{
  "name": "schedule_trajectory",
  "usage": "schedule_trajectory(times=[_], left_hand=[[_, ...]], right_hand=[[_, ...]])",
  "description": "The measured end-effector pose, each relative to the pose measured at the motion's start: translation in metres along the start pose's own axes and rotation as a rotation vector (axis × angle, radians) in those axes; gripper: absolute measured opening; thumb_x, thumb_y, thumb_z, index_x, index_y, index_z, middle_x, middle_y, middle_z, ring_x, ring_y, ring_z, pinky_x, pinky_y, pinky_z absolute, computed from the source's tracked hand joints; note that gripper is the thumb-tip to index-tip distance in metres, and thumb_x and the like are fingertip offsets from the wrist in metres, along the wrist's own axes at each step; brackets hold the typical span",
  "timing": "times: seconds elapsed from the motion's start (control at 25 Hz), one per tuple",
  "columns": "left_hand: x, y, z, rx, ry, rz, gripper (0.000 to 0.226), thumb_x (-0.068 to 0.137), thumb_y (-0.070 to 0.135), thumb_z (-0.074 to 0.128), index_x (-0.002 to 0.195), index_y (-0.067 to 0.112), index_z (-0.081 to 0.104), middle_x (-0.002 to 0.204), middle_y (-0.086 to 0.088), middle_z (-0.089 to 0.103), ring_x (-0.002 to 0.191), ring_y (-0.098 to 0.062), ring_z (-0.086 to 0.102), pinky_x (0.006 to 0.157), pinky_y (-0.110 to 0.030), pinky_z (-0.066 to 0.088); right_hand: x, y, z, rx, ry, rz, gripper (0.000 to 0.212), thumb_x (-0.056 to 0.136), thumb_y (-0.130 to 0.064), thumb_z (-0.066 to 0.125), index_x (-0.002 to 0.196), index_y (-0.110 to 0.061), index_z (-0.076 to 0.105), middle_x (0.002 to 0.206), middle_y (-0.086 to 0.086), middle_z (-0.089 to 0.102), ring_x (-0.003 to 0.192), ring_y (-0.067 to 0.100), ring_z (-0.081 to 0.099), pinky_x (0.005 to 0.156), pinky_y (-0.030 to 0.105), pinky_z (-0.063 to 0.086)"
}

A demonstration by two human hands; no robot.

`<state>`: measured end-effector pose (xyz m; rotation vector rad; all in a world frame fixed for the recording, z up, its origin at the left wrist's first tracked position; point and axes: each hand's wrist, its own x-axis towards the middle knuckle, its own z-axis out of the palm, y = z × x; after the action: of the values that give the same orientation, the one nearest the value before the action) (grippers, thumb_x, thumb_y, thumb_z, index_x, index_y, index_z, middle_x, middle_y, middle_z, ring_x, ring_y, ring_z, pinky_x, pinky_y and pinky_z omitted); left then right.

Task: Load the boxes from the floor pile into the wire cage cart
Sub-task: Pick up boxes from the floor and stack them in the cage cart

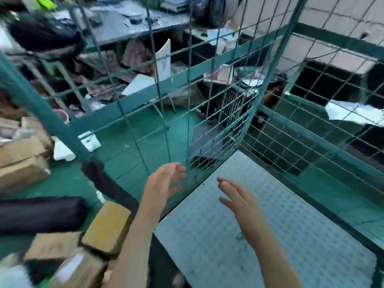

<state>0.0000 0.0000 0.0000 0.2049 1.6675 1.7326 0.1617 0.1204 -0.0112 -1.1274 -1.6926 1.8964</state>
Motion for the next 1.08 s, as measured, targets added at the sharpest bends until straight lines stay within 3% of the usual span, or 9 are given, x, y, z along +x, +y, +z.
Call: schedule_trajectory(times=[0.16,0.4,0.56,0.72,0.88,1.08], left_hand=[[-0.032,-0.012,-0.022,-0.073,0.229,-0.032,0.023,0.106,0.019,0.045,0.103,0.01,0.066,0.107,-0.011,0.072,0.096,-0.026,0.069,0.09,-0.046,0.053],[-0.115,-0.045,-0.074,-0.114,0.524,-0.034,0.03,0.106,0.023,0.042,0.115,0.007,0.066,0.116,-0.013,0.072,0.107,-0.029,0.069,0.093,-0.045,0.054],[-0.183,-0.066,-0.116,-0.101,0.695,0.024,0.036,0.108,0.031,0.04,0.118,0.011,0.068,0.111,-0.006,0.076,0.104,-0.026,0.073,0.094,-0.048,0.056],[-0.245,-0.08,-0.153,-0.104,0.83,0.056,0.037,0.108,0.032,0.038,0.118,0.012,0.068,0.108,-0.004,0.077,0.1,-0.023,0.074,0.086,-0.036,0.06],[-0.298,-0.09,-0.193,-0.14,0.912,0.078,0.034,0.109,0.031,0.039,0.115,0.017,0.069,0.106,0.0,0.077,0.099,-0.021,0.074,0.093,-0.046,0.058],[-0.38,-0.111,-0.262,-0.24,1.044,0.095,0.034,0.108,0.03,0.04,0.114,0.013,0.068,0.11,-0.006,0.076,0.1,-0.022,0.074,0.091,-0.046,0.057]], right_hand=[[0.005,0.016,0.011,-0.044,-0.195,0.079,0.028,0.101,-0.028,0.057,0.123,-0.017,0.07,0.12,-0.01,0.07,0.113,-0.001,0.064,0.104,0.04,0.052],[-0.024,0.038,0.06,-0.119,-0.545,0.106,0.022,0.101,-0.029,0.058,0.11,-0.018,0.075,0.112,-0.002,0.075,0.111,0.011,0.068,0.102,0.042,0.053],[-0.062,0.043,0.103,-0.205,-0.766,0.077,0.022,0.101,-0.029,0.058,0.105,-0.019,0.077,0.109,0.001,0.076,0.112,0.017,0.068,0.102,0.046,0.052],[-0.1,0.048,0.143,-0.308,-0.914,0.043,0.023,0.103,-0.026,0.054,0.109,-0.019,0.076,0.109,-0.005,0.076,0.11,0.01,0.068,0.099,0.038,0.054],[-0.146,0.061,0.189,-0.32,-0.987,0.071,0.027,0.104,-0.025,0.051,0.11,-0.017,0.076,0.109,-0.006,0.077,0.108,0.008,0.069,0.098,0.037,0.054],[-0.228,0.093,0.253,-0.365,-1.118,0.077,0.025,0.104,-0.026,0.052,0.11,-0.017,0.075,0.108,-0.005,0.077,0.106,0.009,0.07,0.094,0.033,0.055]])
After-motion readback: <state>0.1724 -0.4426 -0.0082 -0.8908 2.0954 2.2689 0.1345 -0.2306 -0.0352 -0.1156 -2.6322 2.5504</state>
